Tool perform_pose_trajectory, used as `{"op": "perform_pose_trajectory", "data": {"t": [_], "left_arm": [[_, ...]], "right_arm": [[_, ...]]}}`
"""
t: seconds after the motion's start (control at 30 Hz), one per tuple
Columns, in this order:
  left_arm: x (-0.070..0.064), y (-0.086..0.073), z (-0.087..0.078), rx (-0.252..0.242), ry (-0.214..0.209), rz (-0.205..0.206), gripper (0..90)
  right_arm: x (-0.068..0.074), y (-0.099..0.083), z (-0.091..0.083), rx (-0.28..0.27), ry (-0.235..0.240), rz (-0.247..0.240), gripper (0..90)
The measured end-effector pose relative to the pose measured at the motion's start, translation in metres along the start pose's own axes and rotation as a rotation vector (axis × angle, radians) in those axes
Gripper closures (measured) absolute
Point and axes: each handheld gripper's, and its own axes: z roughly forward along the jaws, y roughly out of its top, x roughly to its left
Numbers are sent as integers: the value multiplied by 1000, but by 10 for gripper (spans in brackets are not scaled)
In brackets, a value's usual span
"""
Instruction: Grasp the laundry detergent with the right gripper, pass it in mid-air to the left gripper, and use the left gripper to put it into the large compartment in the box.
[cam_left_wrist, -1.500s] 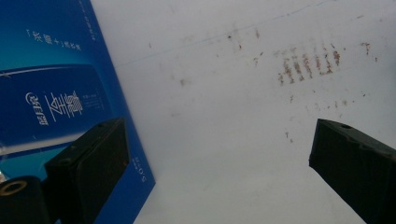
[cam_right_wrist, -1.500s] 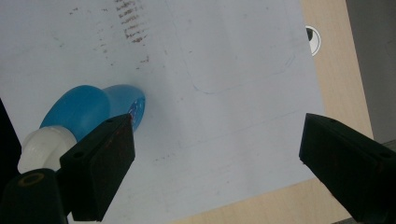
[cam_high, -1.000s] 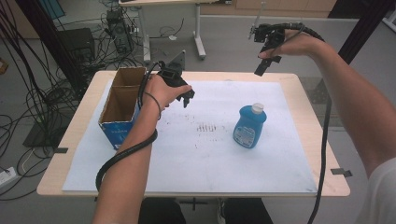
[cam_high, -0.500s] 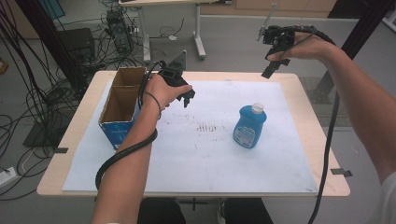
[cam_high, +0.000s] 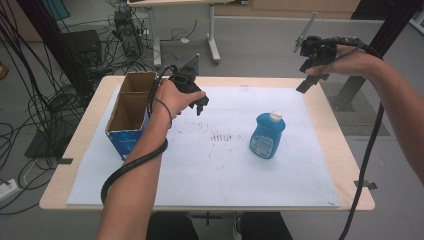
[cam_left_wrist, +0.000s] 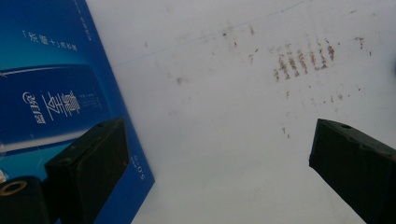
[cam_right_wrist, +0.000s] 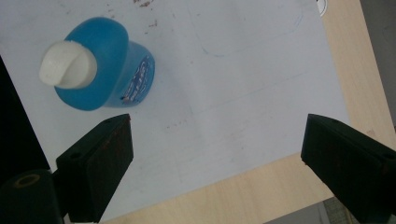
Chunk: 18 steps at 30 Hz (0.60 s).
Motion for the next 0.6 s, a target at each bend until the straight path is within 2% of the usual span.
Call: {"op": "perform_pose_trajectory", "data": {"t": [0.4, 0.6], "left_arm": [[-3, -3, -3, -10, -2, 8, 54], [-3, -5, -3, -12, -5, 9, 54]], "right_arm": [[19, -41, 1, -21, -13, 20, 82], [33, -58, 10, -44, -5, 25, 76]]}}
